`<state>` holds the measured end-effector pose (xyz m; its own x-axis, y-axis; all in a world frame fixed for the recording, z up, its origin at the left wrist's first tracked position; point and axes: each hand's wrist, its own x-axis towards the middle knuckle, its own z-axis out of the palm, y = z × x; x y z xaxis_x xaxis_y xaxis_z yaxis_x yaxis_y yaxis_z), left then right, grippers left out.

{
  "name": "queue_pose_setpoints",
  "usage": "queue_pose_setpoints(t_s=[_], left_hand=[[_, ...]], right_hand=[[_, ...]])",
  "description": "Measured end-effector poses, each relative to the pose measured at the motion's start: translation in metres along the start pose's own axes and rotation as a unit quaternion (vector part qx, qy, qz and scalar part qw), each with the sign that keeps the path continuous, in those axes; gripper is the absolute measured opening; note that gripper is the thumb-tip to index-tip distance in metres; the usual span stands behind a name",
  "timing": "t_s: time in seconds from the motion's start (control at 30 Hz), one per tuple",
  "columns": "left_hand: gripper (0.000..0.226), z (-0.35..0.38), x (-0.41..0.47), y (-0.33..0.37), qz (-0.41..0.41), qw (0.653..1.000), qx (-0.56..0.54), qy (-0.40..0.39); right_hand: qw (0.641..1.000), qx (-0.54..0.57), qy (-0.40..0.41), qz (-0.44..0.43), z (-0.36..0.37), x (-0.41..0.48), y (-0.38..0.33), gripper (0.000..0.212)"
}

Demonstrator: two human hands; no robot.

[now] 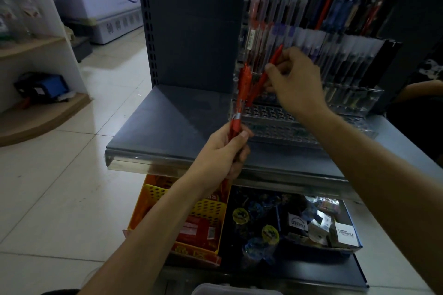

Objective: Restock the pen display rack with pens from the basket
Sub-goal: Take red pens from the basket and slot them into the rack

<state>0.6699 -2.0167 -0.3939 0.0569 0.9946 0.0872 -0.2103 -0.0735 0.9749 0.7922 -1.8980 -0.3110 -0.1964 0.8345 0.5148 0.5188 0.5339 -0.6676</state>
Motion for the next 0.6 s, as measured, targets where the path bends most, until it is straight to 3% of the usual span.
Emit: queue_pose_setpoints(t_s=[0.17,0.33,0.6], left_hand=[[0.015,0.0,0.003,-0.001,-0.012,0.999,-0.036,-0.009],[0.023,-0.003,0.005,-0.003,-0.023,0.991,-0.128,-0.033],[0.023,0.004,0.007,-0.002,0.022,0.995,-0.097,-0.019]], right_hand=[[0.996,-0.085,-0.017,-0.015,0.01,-0.005,0.006,0.012],[0.999,-0.013,-0.018,0.035,0.018,-0.007,0.007,0.011],[0.973,0.143,-0.11,0.143,0.009,-0.019,0.008,0.012]])
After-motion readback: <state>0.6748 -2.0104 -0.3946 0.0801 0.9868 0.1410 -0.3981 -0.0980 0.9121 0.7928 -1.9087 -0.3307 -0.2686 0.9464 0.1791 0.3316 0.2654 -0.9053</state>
